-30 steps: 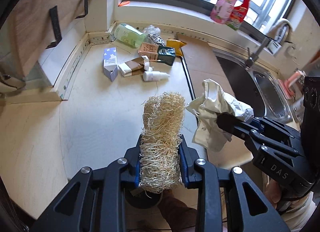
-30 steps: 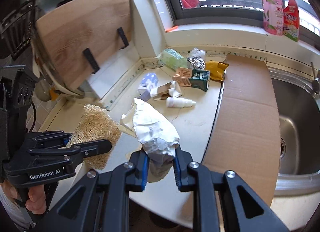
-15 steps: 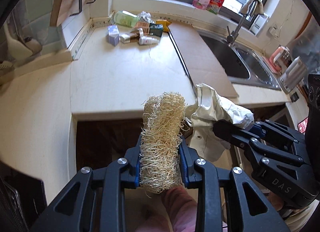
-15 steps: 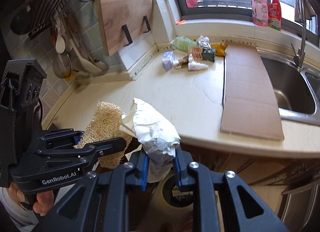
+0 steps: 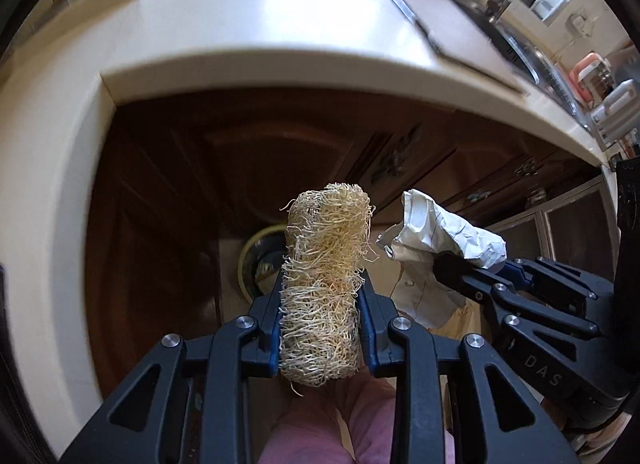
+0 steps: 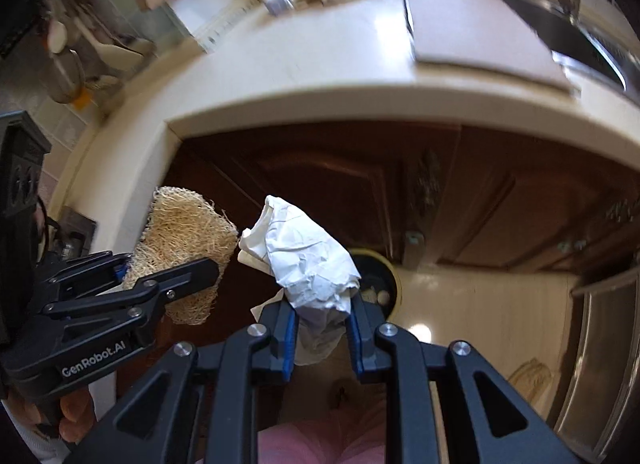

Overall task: Collect trash
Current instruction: 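Carry the loofah and tissue down over the floor bin with both tools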

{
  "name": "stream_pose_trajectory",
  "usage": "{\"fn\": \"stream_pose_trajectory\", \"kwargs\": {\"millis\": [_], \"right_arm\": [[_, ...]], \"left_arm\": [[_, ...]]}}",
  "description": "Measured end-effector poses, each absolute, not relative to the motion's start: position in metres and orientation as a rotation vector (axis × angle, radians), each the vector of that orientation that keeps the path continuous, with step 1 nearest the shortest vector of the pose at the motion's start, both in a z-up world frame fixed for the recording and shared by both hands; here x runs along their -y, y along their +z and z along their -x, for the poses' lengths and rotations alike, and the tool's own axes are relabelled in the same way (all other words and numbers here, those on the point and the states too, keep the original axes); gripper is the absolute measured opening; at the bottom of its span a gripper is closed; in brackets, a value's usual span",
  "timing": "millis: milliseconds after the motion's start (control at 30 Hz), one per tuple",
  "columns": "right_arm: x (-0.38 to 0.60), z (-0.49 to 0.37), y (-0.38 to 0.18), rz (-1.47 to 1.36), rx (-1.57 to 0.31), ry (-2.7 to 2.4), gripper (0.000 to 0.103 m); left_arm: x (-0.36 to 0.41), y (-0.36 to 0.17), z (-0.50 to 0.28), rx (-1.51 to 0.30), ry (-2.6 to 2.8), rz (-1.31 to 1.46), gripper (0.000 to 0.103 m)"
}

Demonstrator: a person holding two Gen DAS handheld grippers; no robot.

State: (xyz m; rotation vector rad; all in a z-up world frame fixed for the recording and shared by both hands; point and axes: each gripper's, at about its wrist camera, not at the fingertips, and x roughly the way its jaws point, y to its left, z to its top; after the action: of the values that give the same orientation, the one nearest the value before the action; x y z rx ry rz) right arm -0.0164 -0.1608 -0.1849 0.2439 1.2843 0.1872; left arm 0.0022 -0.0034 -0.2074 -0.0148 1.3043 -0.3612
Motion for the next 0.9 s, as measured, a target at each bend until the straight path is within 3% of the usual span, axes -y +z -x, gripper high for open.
{"fn": "stream_pose_trajectory", "kwargs": {"millis": [400, 633, 833, 900], "right_arm": [[0.151, -0.009, -0.389, -0.232, -1.466, 0.128, 0.022], [0.14, -0.026, -0.487, -0.194, -1.521, 0.14, 0.026], [0.15, -0.037, -0.535, -0.212, -1.562, 0.164, 0.039], [0.156, -0.038, -0.54, -0.211, -1.56, 0.157, 0.041]], "left_arm": [[0.006, -0.413, -0.029, -1.45, -0.236, 0.053, 0.028], [0.003, -0.505, -0.045, -1.503, -0.213, 0.064, 0.033], [0.008, -0.542, -0.055, -1.526, -0.184, 0.038, 0.047], [0.008, -0.548, -0.055, -1.537, -0.163, 0.015, 0.062]]}}
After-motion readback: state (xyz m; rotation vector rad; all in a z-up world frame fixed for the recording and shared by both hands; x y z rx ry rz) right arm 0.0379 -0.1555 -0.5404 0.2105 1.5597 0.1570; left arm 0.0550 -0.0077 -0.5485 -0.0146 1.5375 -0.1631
